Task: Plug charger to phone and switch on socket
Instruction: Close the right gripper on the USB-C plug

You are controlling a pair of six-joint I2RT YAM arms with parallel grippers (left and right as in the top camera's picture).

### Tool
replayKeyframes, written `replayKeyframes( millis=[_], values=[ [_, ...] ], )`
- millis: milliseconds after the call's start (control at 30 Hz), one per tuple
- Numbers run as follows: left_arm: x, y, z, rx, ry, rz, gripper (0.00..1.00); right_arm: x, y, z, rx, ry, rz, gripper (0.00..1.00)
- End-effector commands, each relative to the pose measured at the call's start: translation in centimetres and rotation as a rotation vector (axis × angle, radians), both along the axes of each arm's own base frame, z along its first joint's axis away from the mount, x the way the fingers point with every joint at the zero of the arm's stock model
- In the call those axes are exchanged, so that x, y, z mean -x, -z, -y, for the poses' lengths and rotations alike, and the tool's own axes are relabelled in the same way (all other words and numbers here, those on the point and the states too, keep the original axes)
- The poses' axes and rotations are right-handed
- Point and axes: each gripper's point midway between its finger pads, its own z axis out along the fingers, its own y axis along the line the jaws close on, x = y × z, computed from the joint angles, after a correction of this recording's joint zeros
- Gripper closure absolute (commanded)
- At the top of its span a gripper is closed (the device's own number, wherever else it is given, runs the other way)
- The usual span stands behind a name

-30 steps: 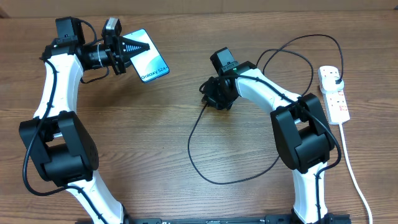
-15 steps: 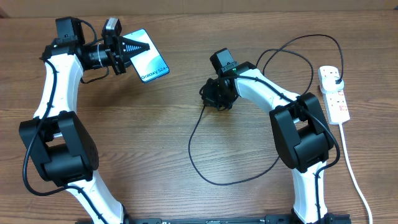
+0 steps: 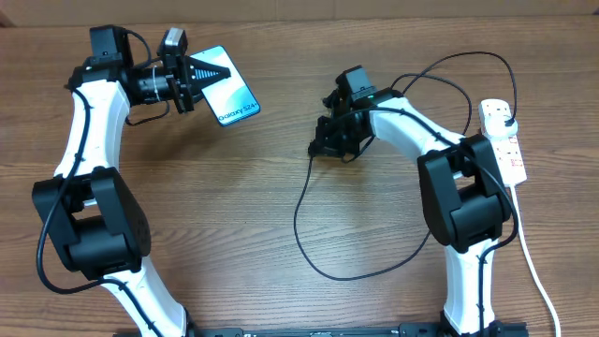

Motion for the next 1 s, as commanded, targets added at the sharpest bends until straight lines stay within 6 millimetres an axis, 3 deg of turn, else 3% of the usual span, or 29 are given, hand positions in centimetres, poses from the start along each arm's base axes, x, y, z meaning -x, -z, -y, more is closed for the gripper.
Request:
replayKeyframes(
  millis=[0,233,333,433,667,800,967],
  values=[
    [0.2,-1.0,0.6,0.013,0.024,0.052,0.96,0.3,-4.9,-1.1,-0.143,-0.122,0.104,0.96],
    [0.2,-1.1,0.6,0.009,0.029,0.095,0.96,2.8,-10.6,-1.4,-0.244,-0.313,0.239,0.96],
    [0.2,-1.1,0.6,0.005,0.03,0.111,0.96,3.8,-11.2,-1.1,-0.237,-0.365,0.256,0.96],
    [0.2,-1.1,0.6,0.004,0.031,0.114,0.96,4.7,-10.6,-1.0,-0.216,-0.393,0.232,0.96],
    [0.2,-1.1,0.6,0.004,0.03,0.114,0.96,7.1,-7.1,-1.9,0.025,-0.454,0.189,0.96],
    [0.3,-1.2,0.6,0.011,0.033,0.115,0.96,7.0,-5.2,-1.6,0.241,-0.374,0.178,0.96],
    [0.3,-1.2,0.6,0.011,0.033,0.114,0.96,7.0,-3.7,-1.9,0.337,-0.294,0.159,0.96]
  ],
)
